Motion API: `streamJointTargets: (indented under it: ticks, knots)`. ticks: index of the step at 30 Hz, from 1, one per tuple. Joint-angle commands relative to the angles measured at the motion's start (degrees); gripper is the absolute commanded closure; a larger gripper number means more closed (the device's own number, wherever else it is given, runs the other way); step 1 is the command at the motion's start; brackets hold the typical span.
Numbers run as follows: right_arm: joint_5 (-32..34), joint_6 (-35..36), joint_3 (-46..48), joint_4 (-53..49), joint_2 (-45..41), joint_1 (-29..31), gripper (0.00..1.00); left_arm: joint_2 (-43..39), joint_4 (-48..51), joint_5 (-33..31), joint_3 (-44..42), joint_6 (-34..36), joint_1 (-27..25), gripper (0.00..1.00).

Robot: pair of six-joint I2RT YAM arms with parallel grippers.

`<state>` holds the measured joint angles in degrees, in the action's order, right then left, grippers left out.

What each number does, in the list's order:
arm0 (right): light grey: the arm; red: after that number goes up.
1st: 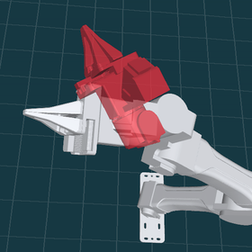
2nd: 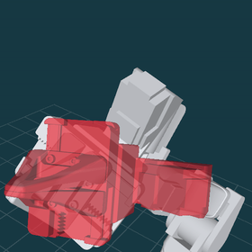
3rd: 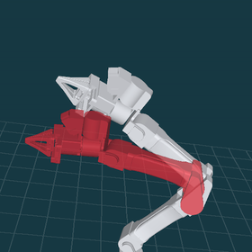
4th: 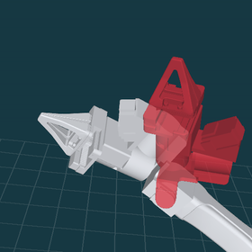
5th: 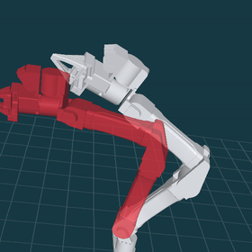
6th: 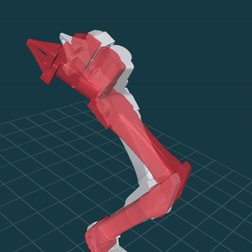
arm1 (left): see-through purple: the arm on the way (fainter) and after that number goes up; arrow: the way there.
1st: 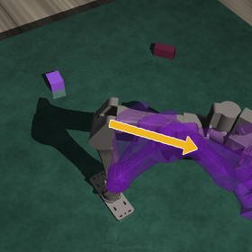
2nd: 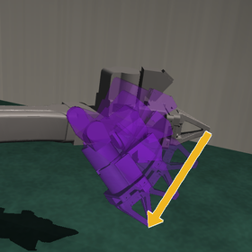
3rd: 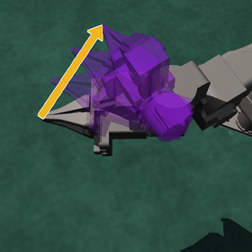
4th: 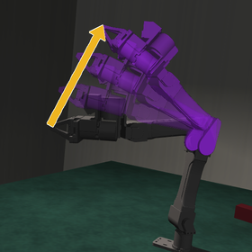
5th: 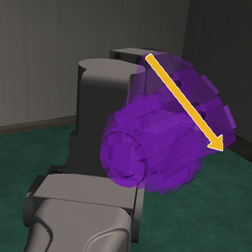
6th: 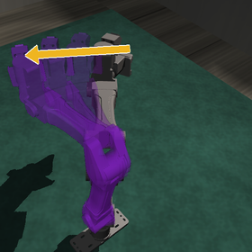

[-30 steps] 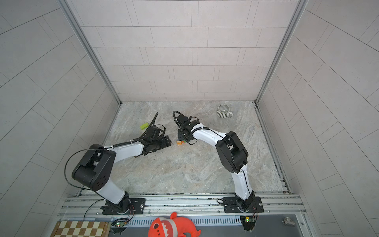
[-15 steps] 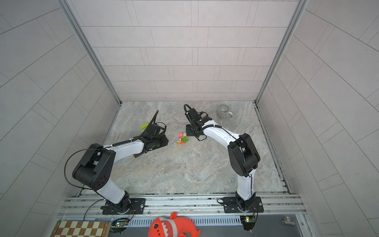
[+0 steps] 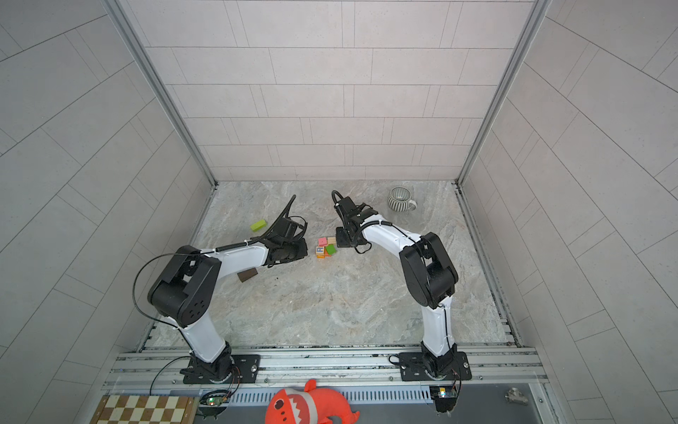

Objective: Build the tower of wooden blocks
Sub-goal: 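Press the block pile between left and right grippers from opposite sides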

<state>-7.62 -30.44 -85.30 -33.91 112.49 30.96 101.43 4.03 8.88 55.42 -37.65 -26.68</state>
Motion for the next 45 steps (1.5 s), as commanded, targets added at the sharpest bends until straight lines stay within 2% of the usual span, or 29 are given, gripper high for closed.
streamJointTargets:
  ticks: [1, 22, 45]
  knots:
    - [-0.35, 0.57, -0.62, -0.04, 0.95, 0.85, 0.98, 1.49, 1.25, -1.14, 2.00, 0.38, -1.24, 0.93]
    - [-1.40, 2.99, -4.70, -2.29, 4.32, 3.72, 0.97, 2.63, 1.95, -1.38, 3.86, 0.03, -2.66, 0.95]
    - [-3.57, 0.79, 0.11, 2.02, 1.13, 3.69, 0.97, 1.71, 3.26, -2.35, 4.44, -0.01, -3.56, 0.99]
